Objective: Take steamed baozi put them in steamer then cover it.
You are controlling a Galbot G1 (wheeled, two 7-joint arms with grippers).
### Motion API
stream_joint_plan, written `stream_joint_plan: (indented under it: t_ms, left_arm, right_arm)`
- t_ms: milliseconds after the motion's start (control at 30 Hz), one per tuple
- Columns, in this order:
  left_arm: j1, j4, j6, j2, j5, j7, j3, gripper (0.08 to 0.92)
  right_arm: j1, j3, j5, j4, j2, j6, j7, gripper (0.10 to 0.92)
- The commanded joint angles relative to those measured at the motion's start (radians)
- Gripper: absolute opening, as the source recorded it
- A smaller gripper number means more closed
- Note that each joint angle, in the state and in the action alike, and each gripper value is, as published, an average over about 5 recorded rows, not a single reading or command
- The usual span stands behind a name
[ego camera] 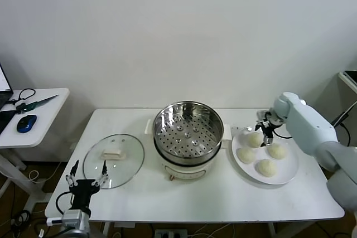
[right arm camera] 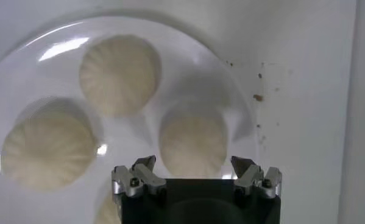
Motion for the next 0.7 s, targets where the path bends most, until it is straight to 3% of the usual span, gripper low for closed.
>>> stream_joint_plan:
  t_ms: [33, 333, 700]
  left_arm:
    - [0.005, 0.005, -0.003, -0.001, 0.0, -0.001, 0.0, 0.823]
    - [0.009, 0.003, -0.004, -0.001, 0.002, -0.001, 0.001, 0.823]
    - [0.019, 0.005, -0.009, 0.0, 0.002, -0.001, 0.002, 0.823]
  right_arm:
    - [0.007, 0.015, -0.034, -0.051, 0.038, 0.011, -0.001, 0.817]
    - [0.006, 0.03, -0.045, -0.066, 0.047, 0.017, -0.005, 0.73]
    - [0.023, 0.028, -0.026, -0.022, 0.023, 0.04, -0.022, 0.709]
